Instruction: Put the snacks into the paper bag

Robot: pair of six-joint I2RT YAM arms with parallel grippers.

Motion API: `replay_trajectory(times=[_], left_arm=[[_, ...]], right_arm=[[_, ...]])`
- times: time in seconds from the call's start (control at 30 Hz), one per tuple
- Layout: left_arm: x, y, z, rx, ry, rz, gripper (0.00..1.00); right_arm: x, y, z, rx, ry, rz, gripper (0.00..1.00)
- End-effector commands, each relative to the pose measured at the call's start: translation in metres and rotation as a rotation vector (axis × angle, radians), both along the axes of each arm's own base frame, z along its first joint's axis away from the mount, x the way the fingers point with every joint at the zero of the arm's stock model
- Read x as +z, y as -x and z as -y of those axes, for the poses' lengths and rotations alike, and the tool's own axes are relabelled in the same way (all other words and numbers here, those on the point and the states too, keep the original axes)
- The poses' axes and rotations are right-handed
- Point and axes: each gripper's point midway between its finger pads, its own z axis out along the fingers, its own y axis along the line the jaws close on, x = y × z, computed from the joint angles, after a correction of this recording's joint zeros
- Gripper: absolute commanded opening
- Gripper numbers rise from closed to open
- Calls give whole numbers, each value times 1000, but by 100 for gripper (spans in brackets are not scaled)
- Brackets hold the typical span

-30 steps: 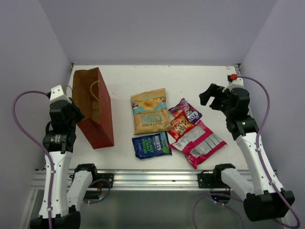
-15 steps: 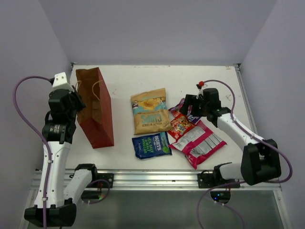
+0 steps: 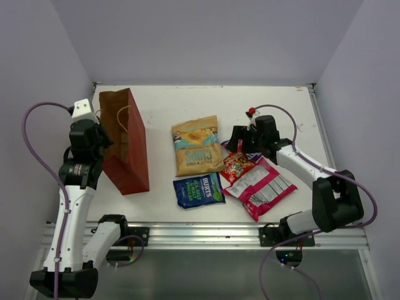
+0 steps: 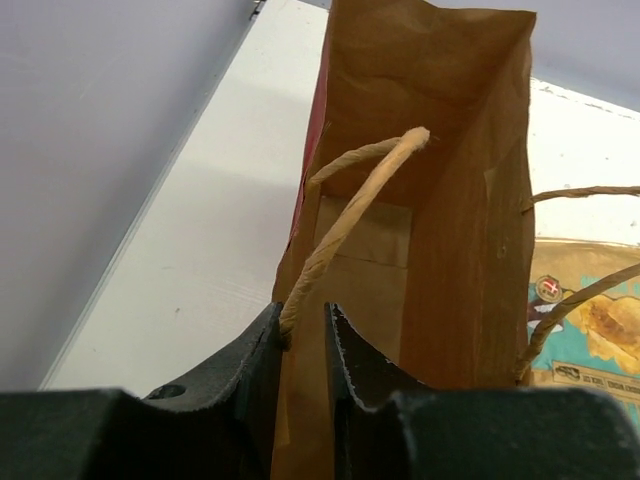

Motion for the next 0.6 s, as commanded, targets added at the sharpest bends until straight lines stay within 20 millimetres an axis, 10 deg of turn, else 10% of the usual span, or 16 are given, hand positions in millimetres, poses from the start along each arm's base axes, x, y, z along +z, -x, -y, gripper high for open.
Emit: replay_trajectory(times=[0.0,0.17,0.3,0.57], left_arm=[[0,5,-9,50,-27,1,27],[-3,8,-15,92,-37,2,0],[8,6,-14,80,-34,45,0],[23,2,-3,19,-18,85,0]], right_arm=[[19,-14,-12,18,-37,59,85],[19,-14,-17,35,-43,64,79],[11,-12,-23,60,-29,29,64],[-17,-14,-42,114,-25,-64,73]])
